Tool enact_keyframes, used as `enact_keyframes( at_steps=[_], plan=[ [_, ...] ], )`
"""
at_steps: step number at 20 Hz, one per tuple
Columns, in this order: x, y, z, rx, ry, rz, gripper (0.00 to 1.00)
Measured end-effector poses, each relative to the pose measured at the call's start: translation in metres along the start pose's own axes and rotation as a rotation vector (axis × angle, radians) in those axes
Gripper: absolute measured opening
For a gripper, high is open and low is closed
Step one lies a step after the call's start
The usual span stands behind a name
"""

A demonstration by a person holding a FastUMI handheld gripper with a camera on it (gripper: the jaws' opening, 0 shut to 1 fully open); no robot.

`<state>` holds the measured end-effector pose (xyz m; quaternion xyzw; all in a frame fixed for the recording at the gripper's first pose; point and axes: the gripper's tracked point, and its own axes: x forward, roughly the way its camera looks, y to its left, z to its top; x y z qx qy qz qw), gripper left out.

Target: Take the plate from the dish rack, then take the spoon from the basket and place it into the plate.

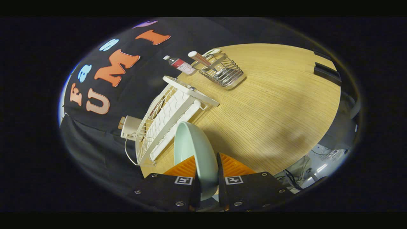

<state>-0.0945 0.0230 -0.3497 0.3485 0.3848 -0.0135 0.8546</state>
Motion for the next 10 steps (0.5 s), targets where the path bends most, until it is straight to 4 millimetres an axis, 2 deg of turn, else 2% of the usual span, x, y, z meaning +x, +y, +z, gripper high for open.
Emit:
enact_keyframes(
  at_steps=[3,6,9,10],
  plan=[
    [0.011,0.001,-0.008,0.042,0.023,0.016,0.23],
    [0.014,-0.007,-0.013,0.017,0.045,-0.025,0.27],
    [0.002,-0.021,-0.013,-0.072,0.074,-0.090,0.44],
    [-0.003,-0.025,-0.007,-0.081,0.069,-0.100,0.58]
  ],
)
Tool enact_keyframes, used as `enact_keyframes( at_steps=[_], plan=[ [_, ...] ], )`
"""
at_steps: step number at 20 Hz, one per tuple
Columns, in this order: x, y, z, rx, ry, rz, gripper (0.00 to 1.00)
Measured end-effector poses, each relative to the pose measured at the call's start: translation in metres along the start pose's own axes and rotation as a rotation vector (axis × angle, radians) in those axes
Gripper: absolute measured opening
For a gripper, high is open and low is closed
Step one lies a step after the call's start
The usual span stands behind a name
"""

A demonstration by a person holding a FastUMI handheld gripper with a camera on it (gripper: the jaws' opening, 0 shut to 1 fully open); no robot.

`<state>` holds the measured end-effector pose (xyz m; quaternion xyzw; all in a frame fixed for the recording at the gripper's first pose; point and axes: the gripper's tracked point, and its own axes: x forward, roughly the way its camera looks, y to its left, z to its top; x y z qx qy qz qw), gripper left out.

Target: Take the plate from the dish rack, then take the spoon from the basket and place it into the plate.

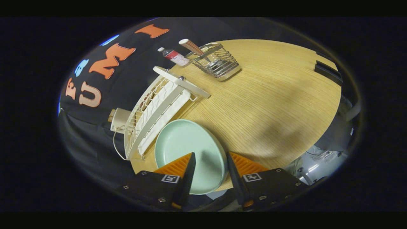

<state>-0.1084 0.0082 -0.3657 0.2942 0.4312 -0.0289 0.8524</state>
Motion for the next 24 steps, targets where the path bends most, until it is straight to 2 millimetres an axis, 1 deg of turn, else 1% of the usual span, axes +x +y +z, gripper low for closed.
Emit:
enact_keyframes(
  at_steps=[1,2,3,5,6,8,9,11,14,16,18,20,22,23,24],
  plan=[
    [-0.006,-0.005,0.011,-0.009,-0.024,-0.010,0.64],
    [-0.012,-0.010,0.023,-0.022,-0.055,-0.028,0.73],
    [-0.020,-0.015,0.034,-0.040,-0.087,-0.048,0.78],
    [-0.035,-0.021,0.064,-0.089,-0.172,-0.088,0.93],
    [-0.040,-0.023,0.080,-0.122,-0.221,-0.113,0.99],
    [-0.051,-0.024,0.111,-0.201,-0.308,-0.159,0.98],
    [-0.056,-0.022,0.127,-0.241,-0.355,-0.175,0.98],
    [-0.067,-0.007,0.158,-0.322,-0.457,-0.169,0.99],
    [-0.065,0.001,0.191,-0.460,-0.544,-0.215,0.97],
    [-0.056,0.010,0.200,-0.568,-0.563,-0.221,0.92],
    [-0.044,0.016,0.201,-0.633,-0.554,-0.213,0.84],
    [-0.037,0.021,0.205,-0.655,-0.559,-0.193,0.76],
    [-0.031,0.022,0.211,-0.666,-0.559,-0.186,0.68],
    [-0.028,0.022,0.213,-0.671,-0.558,-0.182,0.66],
    [-0.025,0.021,0.217,-0.678,-0.558,-0.182,0.61]
  ],
)
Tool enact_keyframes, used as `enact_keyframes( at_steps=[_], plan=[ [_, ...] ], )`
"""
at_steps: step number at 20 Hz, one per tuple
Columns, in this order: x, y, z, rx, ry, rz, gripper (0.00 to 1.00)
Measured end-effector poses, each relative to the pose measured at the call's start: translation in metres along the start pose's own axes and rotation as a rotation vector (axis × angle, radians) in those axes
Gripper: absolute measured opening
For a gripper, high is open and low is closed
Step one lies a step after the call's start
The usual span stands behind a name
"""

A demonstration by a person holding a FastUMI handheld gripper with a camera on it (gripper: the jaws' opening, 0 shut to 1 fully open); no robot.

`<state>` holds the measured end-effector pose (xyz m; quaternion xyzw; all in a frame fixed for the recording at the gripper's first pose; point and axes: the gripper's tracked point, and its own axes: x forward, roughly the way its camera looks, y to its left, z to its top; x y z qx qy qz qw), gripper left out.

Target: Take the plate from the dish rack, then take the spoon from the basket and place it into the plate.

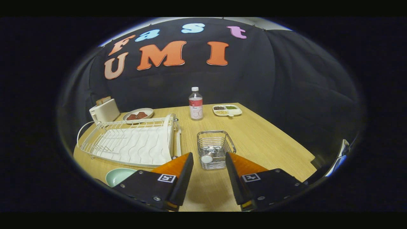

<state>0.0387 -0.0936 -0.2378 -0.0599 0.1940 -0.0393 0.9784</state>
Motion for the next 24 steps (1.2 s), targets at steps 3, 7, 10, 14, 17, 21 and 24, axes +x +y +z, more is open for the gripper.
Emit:
enact_keyframes(
  at_steps=[3,7,10,14,17,21,24],
  plan=[
    [0.009,-0.001,0.000,-0.020,0.008,0.009,0.45],
    [0.013,-0.002,0.003,-0.035,0.002,0.012,0.15],
    [0.012,-0.002,0.005,-0.055,0.005,0.018,0.08],
    [0.000,-0.005,0.019,-0.053,-0.013,-0.005,0.07],
    [-0.019,-0.003,0.033,-0.063,-0.042,-0.031,0.07],
    [-0.053,0.004,0.055,-0.026,-0.085,-0.054,0.07],
    [-0.077,0.011,0.069,-0.015,-0.121,-0.070,0.07]
  ],
)
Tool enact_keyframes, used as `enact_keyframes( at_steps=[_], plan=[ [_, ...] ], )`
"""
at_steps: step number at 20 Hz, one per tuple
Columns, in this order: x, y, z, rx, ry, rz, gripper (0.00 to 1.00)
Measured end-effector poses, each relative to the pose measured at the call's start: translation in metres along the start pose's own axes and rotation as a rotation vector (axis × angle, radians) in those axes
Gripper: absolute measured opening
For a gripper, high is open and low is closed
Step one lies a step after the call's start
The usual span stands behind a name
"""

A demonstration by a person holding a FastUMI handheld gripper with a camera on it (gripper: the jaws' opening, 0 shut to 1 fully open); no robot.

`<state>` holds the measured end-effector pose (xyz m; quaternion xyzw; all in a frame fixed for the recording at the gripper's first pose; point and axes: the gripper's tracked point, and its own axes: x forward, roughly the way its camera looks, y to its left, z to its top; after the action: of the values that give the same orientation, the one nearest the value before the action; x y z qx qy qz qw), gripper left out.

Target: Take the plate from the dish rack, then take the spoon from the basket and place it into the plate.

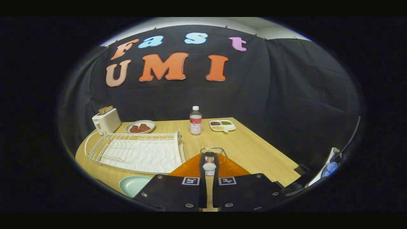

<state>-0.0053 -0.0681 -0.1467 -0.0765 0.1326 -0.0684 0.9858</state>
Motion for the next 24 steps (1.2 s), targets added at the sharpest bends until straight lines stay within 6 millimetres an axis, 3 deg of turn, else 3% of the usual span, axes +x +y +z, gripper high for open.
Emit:
enact_keyframes(
  at_steps=[7,13,18,24],
  plan=[
    [-0.069,0.034,0.004,0.012,-0.019,0.064,0.07],
    [-0.106,0.070,-0.018,-0.048,-0.016,0.148,0.07],
    [-0.109,0.107,-0.049,-0.043,0.041,0.241,0.07],
    [-0.094,0.139,-0.102,-0.092,0.140,0.290,0.07]
  ],
)
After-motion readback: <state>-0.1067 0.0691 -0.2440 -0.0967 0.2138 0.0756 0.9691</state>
